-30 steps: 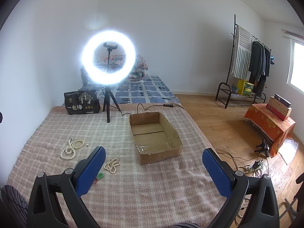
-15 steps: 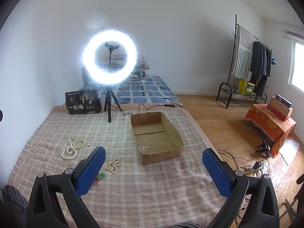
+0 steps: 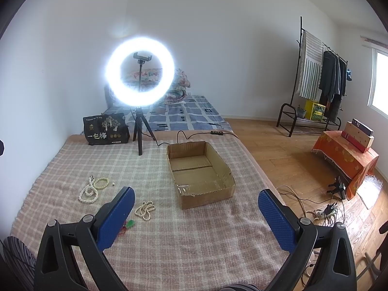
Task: Organize jewelry
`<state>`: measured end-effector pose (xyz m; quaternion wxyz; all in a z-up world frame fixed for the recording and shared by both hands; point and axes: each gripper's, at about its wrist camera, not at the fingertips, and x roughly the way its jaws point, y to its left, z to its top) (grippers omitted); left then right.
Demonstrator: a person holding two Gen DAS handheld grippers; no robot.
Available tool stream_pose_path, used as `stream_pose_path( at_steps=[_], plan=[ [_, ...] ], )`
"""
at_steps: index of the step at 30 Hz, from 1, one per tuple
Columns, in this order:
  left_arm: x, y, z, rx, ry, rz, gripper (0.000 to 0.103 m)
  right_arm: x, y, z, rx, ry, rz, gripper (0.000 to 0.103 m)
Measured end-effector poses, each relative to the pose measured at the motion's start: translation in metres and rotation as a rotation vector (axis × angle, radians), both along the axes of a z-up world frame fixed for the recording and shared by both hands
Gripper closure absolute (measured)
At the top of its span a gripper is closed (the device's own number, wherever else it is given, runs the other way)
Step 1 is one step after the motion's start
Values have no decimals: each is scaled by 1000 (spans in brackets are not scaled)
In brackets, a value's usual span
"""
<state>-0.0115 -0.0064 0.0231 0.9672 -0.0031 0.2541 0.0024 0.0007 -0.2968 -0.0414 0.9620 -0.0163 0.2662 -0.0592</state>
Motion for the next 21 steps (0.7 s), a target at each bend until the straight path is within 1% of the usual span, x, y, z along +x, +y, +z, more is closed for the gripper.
stream_pose_path(
  at_steps=[21],
  plan=[
    [0,-2,0,2,0,-2,0,1,1,0,2,-2,1,0]
  ],
)
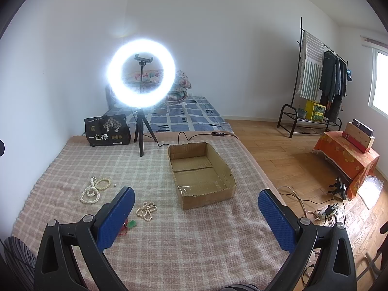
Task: Organize jewelry
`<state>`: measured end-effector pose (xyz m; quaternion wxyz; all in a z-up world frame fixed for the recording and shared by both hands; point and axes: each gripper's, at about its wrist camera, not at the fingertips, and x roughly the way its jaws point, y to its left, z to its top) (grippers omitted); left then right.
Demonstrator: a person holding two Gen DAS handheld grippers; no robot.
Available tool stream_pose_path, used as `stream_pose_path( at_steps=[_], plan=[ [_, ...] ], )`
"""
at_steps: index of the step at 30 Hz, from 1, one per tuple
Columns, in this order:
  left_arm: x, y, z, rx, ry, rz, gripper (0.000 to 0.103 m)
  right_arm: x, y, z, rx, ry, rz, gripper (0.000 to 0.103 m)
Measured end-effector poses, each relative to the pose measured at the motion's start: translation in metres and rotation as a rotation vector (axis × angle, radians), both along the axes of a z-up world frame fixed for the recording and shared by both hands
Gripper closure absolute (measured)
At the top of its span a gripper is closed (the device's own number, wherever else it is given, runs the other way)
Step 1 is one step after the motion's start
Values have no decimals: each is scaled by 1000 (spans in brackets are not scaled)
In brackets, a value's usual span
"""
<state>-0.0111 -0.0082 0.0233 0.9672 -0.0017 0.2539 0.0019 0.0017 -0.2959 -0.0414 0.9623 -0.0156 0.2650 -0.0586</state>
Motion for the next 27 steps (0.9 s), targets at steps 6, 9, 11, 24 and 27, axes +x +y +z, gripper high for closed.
stream_pose_path(
  at_steps=[6,9,11,24,27],
  plan=[
    [1,-1,-1,3,4,-1,0,2,2,0,4,1,4,0],
    [4,-2,-2,7,10,1,0,5,2,-2,8,4,9,0],
    [8,-3,-5,10,16,1,0,7,1,-5,11,10,12,0],
    [48,9,-29,47,18,48,0,36,2,-27,-8,32,36,0],
    [61,14,-35,56,15,57,0,50,3,-33,-15,31,47,0]
  ],
)
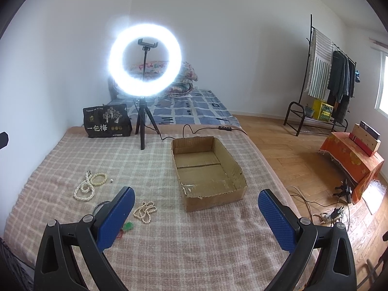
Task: Organize jewelry
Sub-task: 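Lower the left tool toward the white pearl necklace while the right tool approaches the blue bangle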
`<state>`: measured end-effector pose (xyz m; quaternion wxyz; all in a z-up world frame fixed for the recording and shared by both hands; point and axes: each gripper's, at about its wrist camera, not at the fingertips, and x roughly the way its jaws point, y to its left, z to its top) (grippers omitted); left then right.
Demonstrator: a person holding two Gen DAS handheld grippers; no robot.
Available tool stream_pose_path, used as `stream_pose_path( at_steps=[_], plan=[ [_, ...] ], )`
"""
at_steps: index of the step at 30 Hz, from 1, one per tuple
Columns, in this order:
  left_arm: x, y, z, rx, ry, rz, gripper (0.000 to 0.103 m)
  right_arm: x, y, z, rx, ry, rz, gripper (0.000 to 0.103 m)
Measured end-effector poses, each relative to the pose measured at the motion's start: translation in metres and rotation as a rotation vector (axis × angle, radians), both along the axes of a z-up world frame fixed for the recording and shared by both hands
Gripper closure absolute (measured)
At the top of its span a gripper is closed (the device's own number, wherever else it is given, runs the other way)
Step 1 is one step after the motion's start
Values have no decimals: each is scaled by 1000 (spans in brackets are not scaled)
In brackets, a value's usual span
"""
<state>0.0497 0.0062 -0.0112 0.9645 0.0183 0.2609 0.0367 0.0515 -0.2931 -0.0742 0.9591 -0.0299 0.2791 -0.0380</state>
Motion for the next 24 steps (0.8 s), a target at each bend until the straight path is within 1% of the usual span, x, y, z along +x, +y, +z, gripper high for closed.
stream_pose_path(
  at_steps=[3,6,8,12,15,17,19,21,23,24],
  plan=[
    [14,4,-8,17,8,6,0,17,1,-7,-5,4,17,0],
    [32,9,-16,11,30,-19,0,37,3,-19,6,25,65,0],
    [43,13,-22,11,36,-20,0,50,7,-28,28,40,125,0],
    [70,27,-38,-9,78,-18,0,84,16,-48,97,110,230,0],
    [86,38,-54,-21,110,2,6,103,24,-62,136,161,285,1],
    [97,44,-68,-42,146,3,8,116,31,-72,152,199,317,3],
    [108,51,-84,-82,196,5,14,129,38,-84,172,254,338,4],
    [118,56,-101,-112,245,9,19,143,43,-99,225,325,364,6],
    [128,62,-120,-149,302,14,24,155,47,-117,281,404,371,13],
    [132,65,-129,-170,330,18,29,158,48,-122,301,430,379,14]
  ],
)
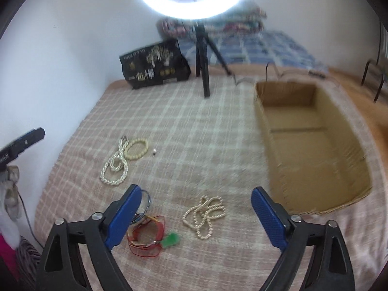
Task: Organize jewelry
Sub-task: 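Lower the left tool toward the white pearl necklace while the right tool approaches the blue bangle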
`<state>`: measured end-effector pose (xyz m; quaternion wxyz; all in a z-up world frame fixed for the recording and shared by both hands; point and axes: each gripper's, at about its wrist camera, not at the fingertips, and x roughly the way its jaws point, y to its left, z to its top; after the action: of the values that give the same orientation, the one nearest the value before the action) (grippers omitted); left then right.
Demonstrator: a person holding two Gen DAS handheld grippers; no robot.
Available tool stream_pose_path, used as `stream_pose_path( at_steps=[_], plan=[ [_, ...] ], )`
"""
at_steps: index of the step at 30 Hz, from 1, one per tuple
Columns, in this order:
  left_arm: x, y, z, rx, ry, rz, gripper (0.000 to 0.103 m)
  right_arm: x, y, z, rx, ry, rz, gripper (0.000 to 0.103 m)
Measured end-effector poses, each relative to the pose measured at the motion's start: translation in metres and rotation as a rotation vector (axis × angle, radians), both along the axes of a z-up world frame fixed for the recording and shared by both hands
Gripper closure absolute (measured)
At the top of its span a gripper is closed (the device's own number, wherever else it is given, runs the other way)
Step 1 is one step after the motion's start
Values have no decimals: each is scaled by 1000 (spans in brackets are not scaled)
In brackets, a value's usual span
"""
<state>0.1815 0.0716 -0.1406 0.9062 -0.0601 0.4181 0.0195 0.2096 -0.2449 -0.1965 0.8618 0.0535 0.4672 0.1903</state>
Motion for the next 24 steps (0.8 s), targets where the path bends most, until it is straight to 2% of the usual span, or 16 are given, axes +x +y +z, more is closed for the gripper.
stream_pose_path(
  at_steps=[1,3,8,10,11,14,19,24],
  plan=[
    [4,2,-9,-12,29,8,34,3,3,-7,21,32,16,15],
    [10,5,-28,-32,82,11,37,9,10,-18,36,77,36,18],
    [21,4,-63,-71,181,-3,39,14,27,-33,12,129,102,26],
    [26,5,-74,-89,217,-1,46,19,32,-42,45,170,120,30],
    [28,5,-79,-96,232,0,47,21,33,-46,64,198,122,35],
    [35,12,-92,-145,273,15,47,26,36,-54,100,248,120,43],
    [43,22,-105,-212,311,41,51,28,43,-60,130,289,136,48],
    [54,13,-113,-207,333,29,51,28,46,-63,137,309,145,51]
  ],
)
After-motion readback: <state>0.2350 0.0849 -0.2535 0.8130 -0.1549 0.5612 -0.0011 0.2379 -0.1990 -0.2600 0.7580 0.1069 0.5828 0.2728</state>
